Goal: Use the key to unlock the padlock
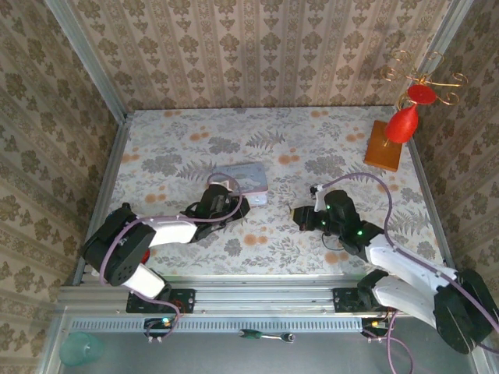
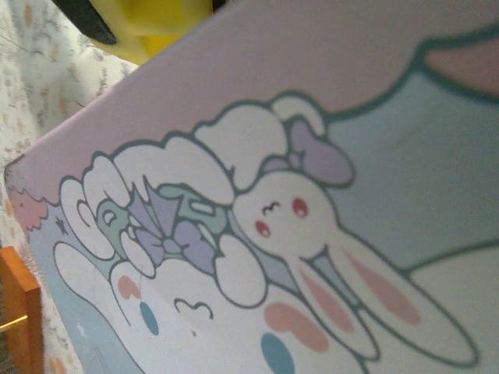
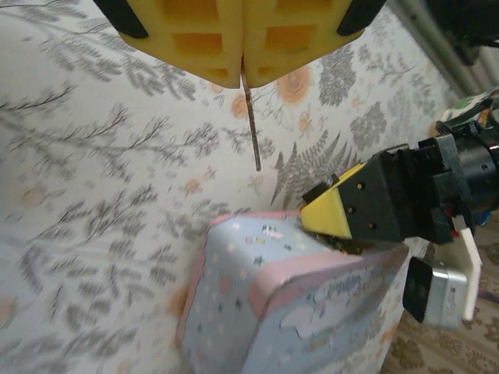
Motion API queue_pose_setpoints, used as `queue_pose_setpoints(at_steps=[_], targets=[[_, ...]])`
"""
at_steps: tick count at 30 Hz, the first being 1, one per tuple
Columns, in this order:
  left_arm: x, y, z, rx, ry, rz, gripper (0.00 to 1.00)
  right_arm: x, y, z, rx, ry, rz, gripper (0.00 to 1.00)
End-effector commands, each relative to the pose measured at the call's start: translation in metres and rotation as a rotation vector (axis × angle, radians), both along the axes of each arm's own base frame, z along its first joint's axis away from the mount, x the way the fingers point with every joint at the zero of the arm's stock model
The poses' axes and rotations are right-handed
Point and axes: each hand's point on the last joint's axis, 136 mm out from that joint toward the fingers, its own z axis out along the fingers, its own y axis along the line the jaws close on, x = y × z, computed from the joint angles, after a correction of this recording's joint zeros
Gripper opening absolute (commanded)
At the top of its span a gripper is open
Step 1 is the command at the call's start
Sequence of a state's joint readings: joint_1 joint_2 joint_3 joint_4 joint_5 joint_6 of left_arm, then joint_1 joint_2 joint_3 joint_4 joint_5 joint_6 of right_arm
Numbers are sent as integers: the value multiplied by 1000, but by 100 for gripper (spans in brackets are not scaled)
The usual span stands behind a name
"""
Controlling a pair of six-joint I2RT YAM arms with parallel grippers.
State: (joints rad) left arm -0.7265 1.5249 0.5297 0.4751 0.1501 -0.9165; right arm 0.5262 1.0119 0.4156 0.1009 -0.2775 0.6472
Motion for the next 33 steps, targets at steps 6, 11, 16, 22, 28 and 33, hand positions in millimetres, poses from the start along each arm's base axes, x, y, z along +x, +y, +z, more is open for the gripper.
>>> queue_pose_setpoints(at_steps=[6, 11, 16, 22, 28, 33], targets=[[-14, -23, 21, -187, 39, -44, 14, -9, 47, -7, 145, 178, 118, 0], [-20, -29, 26, -234, 62, -56, 14, -12, 60, -20, 171, 203, 162, 0], [-27, -34, 28, -278, 71, -58, 14, -11, 69, -22, 220, 217, 186, 0], [-29, -40, 28, -321, 79, -64, 13, -12, 73, -23, 227, 217, 214, 0], [-29, -47, 30, -332, 79, -75, 13, -15, 77, -29, 222, 246, 251, 0], [-30, -50, 30, -337, 84, -82, 13, -14, 74, -30, 230, 279, 270, 0]])
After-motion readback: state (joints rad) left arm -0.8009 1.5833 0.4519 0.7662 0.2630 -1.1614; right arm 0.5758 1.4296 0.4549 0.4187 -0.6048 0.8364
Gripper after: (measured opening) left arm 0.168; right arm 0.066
